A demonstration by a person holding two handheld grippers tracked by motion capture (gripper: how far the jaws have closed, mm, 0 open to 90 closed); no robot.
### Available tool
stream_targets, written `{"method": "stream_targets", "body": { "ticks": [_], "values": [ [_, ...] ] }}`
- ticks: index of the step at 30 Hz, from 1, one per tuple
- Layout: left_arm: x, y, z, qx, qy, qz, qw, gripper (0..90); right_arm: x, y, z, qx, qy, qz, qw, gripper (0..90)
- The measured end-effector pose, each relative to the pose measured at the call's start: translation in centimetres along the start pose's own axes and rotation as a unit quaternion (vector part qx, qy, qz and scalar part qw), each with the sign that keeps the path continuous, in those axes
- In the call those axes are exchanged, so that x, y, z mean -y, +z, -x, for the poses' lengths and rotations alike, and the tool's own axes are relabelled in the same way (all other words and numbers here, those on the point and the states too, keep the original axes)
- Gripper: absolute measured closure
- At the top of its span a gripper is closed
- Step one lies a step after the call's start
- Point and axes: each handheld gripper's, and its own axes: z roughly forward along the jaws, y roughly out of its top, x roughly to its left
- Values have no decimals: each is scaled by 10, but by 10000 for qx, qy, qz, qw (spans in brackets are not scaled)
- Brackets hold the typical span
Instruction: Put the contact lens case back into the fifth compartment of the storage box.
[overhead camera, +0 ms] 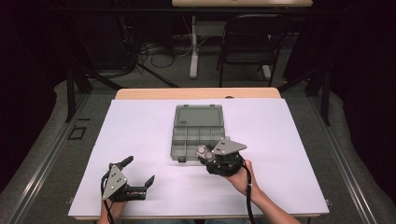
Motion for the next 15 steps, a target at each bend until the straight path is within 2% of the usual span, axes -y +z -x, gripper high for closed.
{"method": "stream_targets", "body": {
  "ticks": [15],
  "values": [
    [0, 0, 0, -13, 9, -2, 10000, 4, -9, 7, 1, -23, -53, 46, 10000, 491]
  ]
}}
